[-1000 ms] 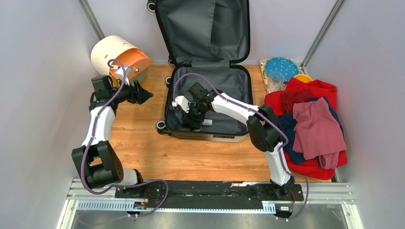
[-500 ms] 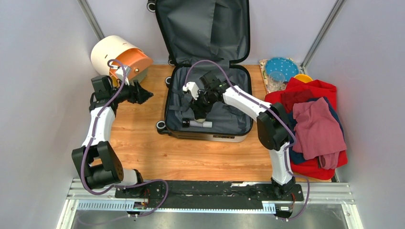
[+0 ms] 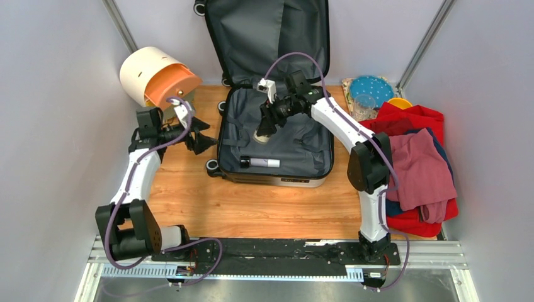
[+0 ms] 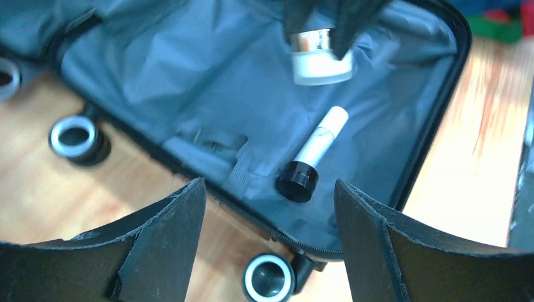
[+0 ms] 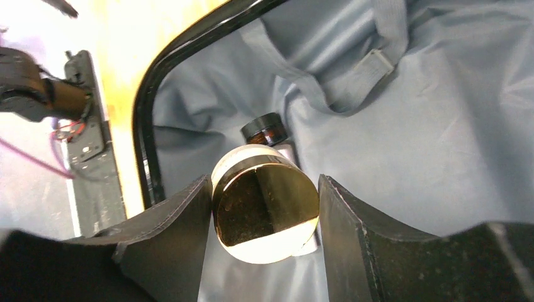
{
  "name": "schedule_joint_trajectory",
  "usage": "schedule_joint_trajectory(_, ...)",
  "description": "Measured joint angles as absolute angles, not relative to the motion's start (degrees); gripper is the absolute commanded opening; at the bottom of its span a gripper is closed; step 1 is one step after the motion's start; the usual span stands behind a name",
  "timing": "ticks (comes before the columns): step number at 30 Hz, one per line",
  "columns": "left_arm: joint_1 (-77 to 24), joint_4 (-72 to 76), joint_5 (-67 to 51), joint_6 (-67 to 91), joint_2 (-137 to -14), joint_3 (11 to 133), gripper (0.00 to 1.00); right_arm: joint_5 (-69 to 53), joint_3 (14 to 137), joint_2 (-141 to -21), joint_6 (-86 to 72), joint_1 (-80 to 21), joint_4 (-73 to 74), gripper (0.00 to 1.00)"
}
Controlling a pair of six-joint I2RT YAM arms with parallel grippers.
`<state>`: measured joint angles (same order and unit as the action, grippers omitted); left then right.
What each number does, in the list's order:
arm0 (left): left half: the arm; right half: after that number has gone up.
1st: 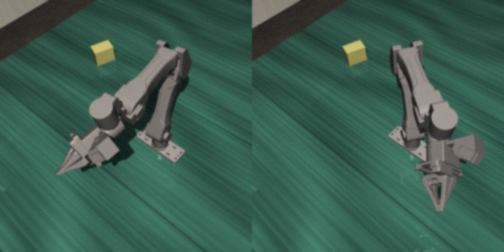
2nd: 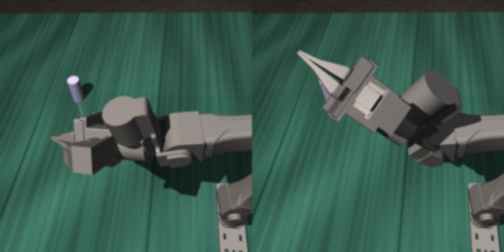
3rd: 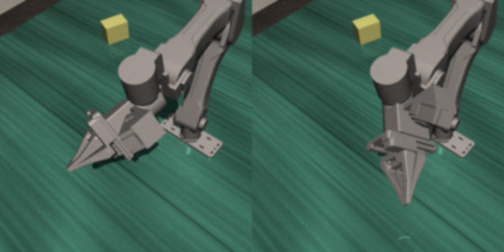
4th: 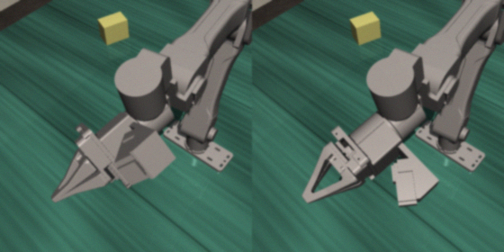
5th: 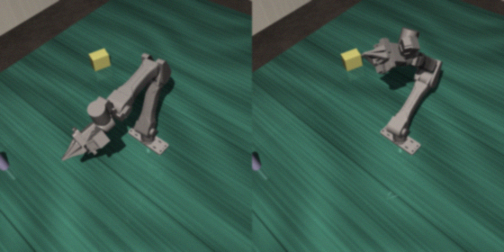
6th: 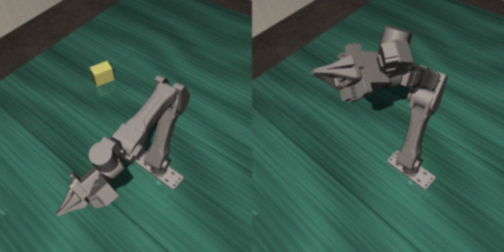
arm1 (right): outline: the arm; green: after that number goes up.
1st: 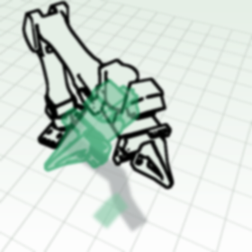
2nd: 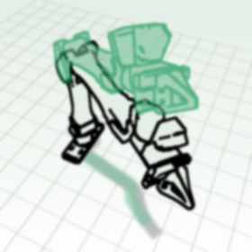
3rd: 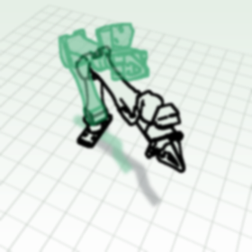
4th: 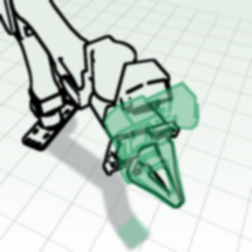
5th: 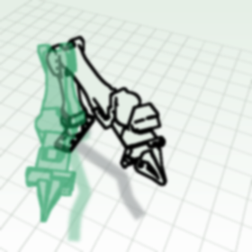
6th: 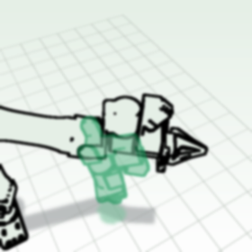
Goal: Open, take out, and arrange the luggage
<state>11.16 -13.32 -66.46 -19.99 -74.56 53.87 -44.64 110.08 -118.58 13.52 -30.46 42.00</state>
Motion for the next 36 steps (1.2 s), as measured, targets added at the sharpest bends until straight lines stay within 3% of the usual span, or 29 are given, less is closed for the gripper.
schedule_joint_trajectory(5,2.85,-18.09,-68.2,-39.46,-70.24,53.87,0.82,-51.35,110.19,-118.52,13.76,-29.91,45.95,0.0)
schedule_joint_trajectory(10,-3.73,-19.75,-68.27,-48.01,-69.49,53.98,0.81,-55.05,110.32,-118.28,14.76,-31.81,49.47,0.0)
schedule_joint_trajectory(14,-5.32,-17.21,-67.2,-39.9,-71.18,54.81,0.81,-52.4,109.43,-116.27,14.9,-32.93,48.42,0.0)
schedule_joint_trajectory(20,-5.26,-8.88,-57.84,-24.88,-71.72,50.85,0.81,-35.27,106.28,-112.31,17.34,-33.39,44.18,0.0)
schedule_joint_trajectory(28,-5.26,-2.63,-45.36,-11.81,-73.95,47.44,0.82,-16.95,106.61,-119.57,20.62,-32.73,37.26,0.0)
schedule_joint_trajectory(32,-5.26,-1.28,-40.62,-3.97,-78.37,50.83,0.82,-13.93,106.61,-123.74,20.58,-33.32,36.6,0.11)
schedule_joint_trajectory(34,-5.26,-0.93,-38.87,-0.1,-80.62,52.69,0.83,-13.1,106.54,-124.92,20.4,-34.0,36.03,0.24)
schedule_joint_trajectory(35,-5.26,-0.73,-38.22,1.34,-81.38,53.21,0.83,-12.75,106.54,-125.25,20.36,-34.41,35.68,0.46)
schedule_joint_trajectory(36,-5.26,-0.47,-37.47,3.01,-81.97,53.54,0.84,-12.4,106.54,-125.4,20.29,-34.81,35.29,0.55)
